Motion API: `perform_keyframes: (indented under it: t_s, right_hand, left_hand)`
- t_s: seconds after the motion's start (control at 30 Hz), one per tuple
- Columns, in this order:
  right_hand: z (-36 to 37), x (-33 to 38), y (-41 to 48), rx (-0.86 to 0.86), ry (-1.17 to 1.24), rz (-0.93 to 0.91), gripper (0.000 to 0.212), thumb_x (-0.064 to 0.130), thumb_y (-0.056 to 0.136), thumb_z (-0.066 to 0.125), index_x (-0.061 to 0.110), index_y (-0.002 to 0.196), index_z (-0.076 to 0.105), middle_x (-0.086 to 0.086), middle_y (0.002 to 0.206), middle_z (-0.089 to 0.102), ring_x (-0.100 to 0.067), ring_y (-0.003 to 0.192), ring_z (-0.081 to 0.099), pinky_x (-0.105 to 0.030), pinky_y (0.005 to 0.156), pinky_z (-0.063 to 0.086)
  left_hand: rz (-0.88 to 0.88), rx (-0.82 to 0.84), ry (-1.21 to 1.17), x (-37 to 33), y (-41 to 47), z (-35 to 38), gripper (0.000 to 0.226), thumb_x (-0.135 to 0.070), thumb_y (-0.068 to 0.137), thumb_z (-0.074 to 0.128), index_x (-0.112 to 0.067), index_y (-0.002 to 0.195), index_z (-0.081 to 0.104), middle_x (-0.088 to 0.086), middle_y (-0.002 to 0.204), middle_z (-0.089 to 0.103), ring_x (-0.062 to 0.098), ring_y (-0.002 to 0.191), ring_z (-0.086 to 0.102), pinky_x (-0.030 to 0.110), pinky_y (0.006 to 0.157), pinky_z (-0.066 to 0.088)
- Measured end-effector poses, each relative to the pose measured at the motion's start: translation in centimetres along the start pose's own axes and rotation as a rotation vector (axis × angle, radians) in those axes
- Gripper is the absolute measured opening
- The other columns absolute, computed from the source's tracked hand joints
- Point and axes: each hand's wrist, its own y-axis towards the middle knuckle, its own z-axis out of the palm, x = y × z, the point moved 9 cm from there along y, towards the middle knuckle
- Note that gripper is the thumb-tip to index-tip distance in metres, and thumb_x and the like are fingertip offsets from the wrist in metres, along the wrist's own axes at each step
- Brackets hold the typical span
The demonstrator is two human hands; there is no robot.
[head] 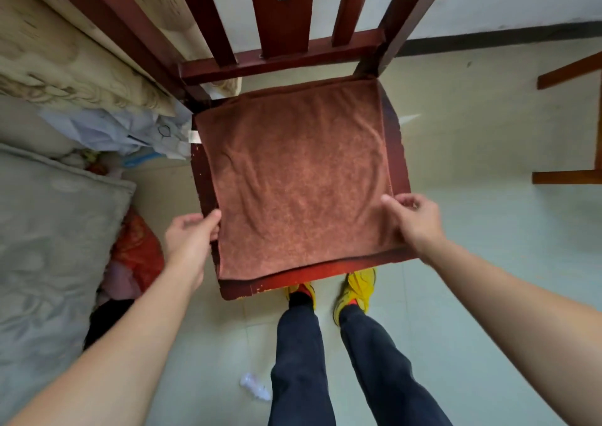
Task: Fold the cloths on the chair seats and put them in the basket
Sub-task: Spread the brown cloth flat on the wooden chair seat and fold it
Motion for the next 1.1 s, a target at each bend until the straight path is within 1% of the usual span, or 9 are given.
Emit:
perform_keyframes:
  t_s: [0.17, 0.33, 0.43, 0.53, 0.67, 0.73, 0.9, 1.0, 1.1]
  right_hand:
    - [1.0, -4.0, -1.6, 0.183, -0.066, -0.005, 0.020, 0.024, 0.081, 0.074, 0.011, 0.071, 0.062, -0.013, 0.073, 0.069, -0.030, 0.068, 0.064, -0.050, 0.064, 0.059]
    - [0.2, -2.1, -1.5, 0.162, -0.179, -0.222, 0.027, 0.035, 0.088, 0.061, 0.017, 0.070, 0.053, 0.001, 0.062, 0.058, -0.019, 0.055, 0.056, -0.025, 0.046, 0.048]
    - [-0.6, -1.7, -1.5, 0.165, -0.161, -0.253, 0.033, 0.040, 0.088, 0.060, 0.012, 0.072, 0.056, -0.001, 0.064, 0.059, -0.019, 0.061, 0.052, -0.038, 0.058, 0.050]
    - [-1.7, -1.5, -1.8, 0.120, -0.046, -0.237, 0.033, 0.038, 0.086, 0.063, 0.016, 0.063, 0.054, 0.014, 0.052, 0.052, -0.018, 0.062, 0.047, -0.034, 0.054, 0.048]
    - [-2.5, -0.9, -2.7, 0.053, 0.101, -0.210, 0.035, 0.043, 0.079, 0.066, 0.010, 0.067, 0.059, -0.001, 0.061, 0.053, -0.021, 0.061, 0.052, -0.056, 0.062, 0.054]
    - [-2.8, -0.7, -3.0, 0.022, 0.090, -0.225, 0.031, 0.042, 0.081, 0.064, 0.014, 0.069, 0.061, 0.001, 0.059, 0.054, -0.017, 0.057, 0.051, -0.051, 0.056, 0.054]
    - [-2.8, -1.2, -2.0, 0.052, -0.118, -0.263, 0.029, 0.039, 0.090, 0.058, 0.019, 0.069, 0.056, -0.006, 0.063, 0.058, -0.020, 0.058, 0.052, -0.031, 0.053, 0.044]
    - [-2.7, -2.5, -0.8, 0.073, -0.310, -0.220, 0.029, 0.039, 0.091, 0.058, 0.017, 0.073, 0.058, -0.005, 0.067, 0.063, -0.029, 0.068, 0.058, -0.036, 0.063, 0.048]
    - [-2.4, -4.3, -0.1, 0.101, -0.468, -0.145, 0.027, 0.038, 0.088, 0.062, 0.017, 0.072, 0.058, -0.009, 0.078, 0.069, -0.031, 0.080, 0.063, -0.038, 0.075, 0.052]
  left_hand:
    - [-0.035, 0.067, 0.122, 7.4, -3.4, -1.1, 0.033, -0.016, 0.070, 0.084, -0.012, 0.095, 0.062, -0.001, 0.082, 0.069, 0.008, 0.075, 0.065, 0.016, 0.064, 0.044]
    - [0.113, 0.072, 0.207, 8.1, -4.7, -0.6, 0.014, -0.019, 0.075, 0.079, -0.024, 0.076, 0.066, -0.002, 0.083, 0.072, 0.012, 0.075, 0.065, 0.027, 0.072, 0.049]
    - [0.194, 0.039, 0.071, 6.5, -5.2, -0.6, 0.009, -0.021, 0.079, 0.076, -0.023, 0.079, 0.067, -0.006, 0.082, 0.073, 0.008, 0.074, 0.067, 0.020, 0.068, 0.051]
    - [0.097, 0.100, -0.044, 7.2, -5.7, 0.1, 0.016, -0.018, 0.081, 0.074, -0.024, 0.089, 0.062, -0.002, 0.091, 0.074, 0.008, 0.081, 0.070, 0.020, 0.064, 0.047]
    - [-0.061, 0.225, 0.039, 9.9, -6.0, 0.8, 0.019, -0.021, 0.080, 0.075, -0.021, 0.095, 0.064, 0.004, 0.101, 0.072, 0.018, 0.091, 0.065, 0.027, 0.066, 0.044]
    - [-0.080, 0.268, 0.097, 10.8, -6.3, 0.8, 0.022, -0.025, 0.080, 0.075, -0.018, 0.099, 0.070, 0.003, 0.098, 0.073, 0.017, 0.090, 0.065, 0.026, 0.068, 0.043]
    - [-0.081, 0.266, 0.113, 11.7, -6.3, 0.1, 0.017, -0.032, 0.085, 0.070, -0.018, 0.095, 0.072, -0.001, 0.099, 0.073, 0.014, 0.094, 0.063, 0.027, 0.072, 0.045]
    - [-0.081, 0.240, 0.179, 12.5, -6.1, -0.3, 0.019, -0.031, 0.087, 0.067, -0.014, 0.096, 0.072, 0.001, 0.092, 0.073, 0.012, 0.086, 0.064, 0.024, 0.067, 0.045]
    - [-0.043, 0.167, 0.315, 12.8, -5.3, -0.5, 0.019, -0.026, 0.084, 0.071, -0.011, 0.073, 0.069, 0.002, 0.071, 0.068, 0.015, 0.062, 0.056, 0.022, 0.054, 0.040]
